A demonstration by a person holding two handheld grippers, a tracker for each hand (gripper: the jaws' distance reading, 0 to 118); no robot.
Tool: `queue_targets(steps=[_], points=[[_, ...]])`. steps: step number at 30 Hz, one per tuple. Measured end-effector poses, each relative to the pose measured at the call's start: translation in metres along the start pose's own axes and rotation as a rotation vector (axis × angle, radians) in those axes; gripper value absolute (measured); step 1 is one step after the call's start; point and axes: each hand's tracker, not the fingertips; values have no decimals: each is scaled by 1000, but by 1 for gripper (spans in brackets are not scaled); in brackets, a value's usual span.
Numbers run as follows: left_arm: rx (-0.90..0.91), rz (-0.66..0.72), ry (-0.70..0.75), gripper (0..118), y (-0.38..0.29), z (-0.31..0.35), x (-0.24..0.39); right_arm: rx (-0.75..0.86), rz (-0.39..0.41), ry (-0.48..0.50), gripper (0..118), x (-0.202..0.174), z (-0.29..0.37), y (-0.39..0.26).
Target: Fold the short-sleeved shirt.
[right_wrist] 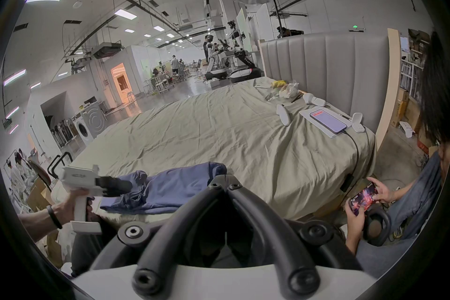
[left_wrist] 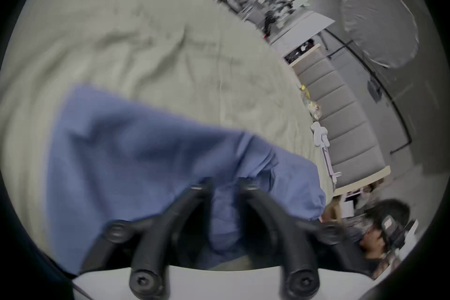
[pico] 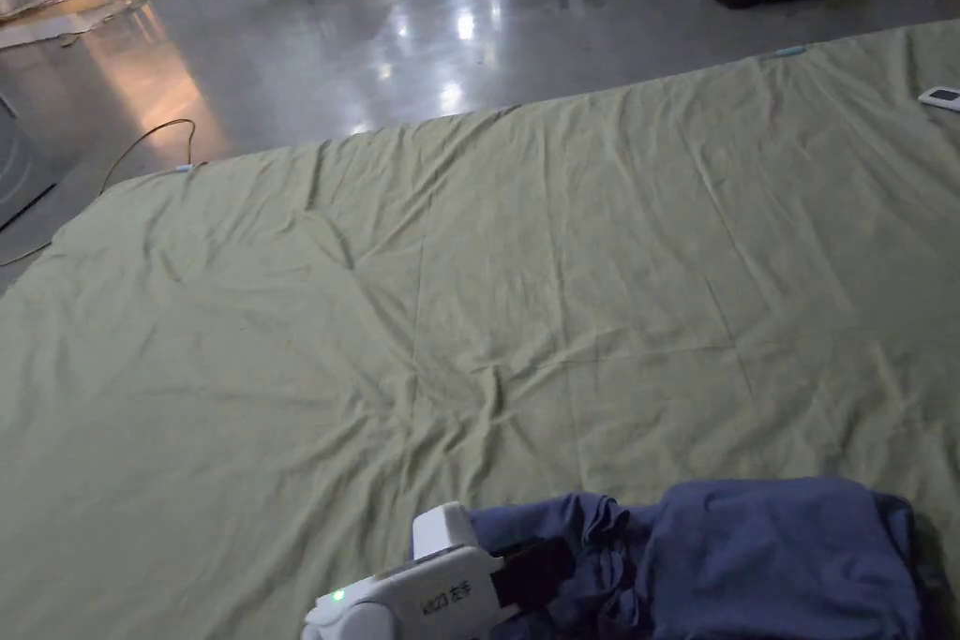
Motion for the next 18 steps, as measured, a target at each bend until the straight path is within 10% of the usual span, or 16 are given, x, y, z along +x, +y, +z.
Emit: queue_targets(steps=[1, 3, 10, 15, 18], points=[[45, -5, -3, 84, 6, 14, -6, 1, 1, 6, 0, -2, -1, 1], [88, 58, -27, 111, 20, 41, -32, -2, -12, 39, 0, -5, -5, 2], [9, 457, 21, 112, 18, 46, -115, -34, 6, 86, 0, -19, -5, -3], [76, 608, -168, 103, -4, 24, -116, -39, -35, 102, 0, -11, 0, -9], [-23, 603, -121, 42, -6, 8, -103, -45, -48, 97, 0, -6, -1, -13]])
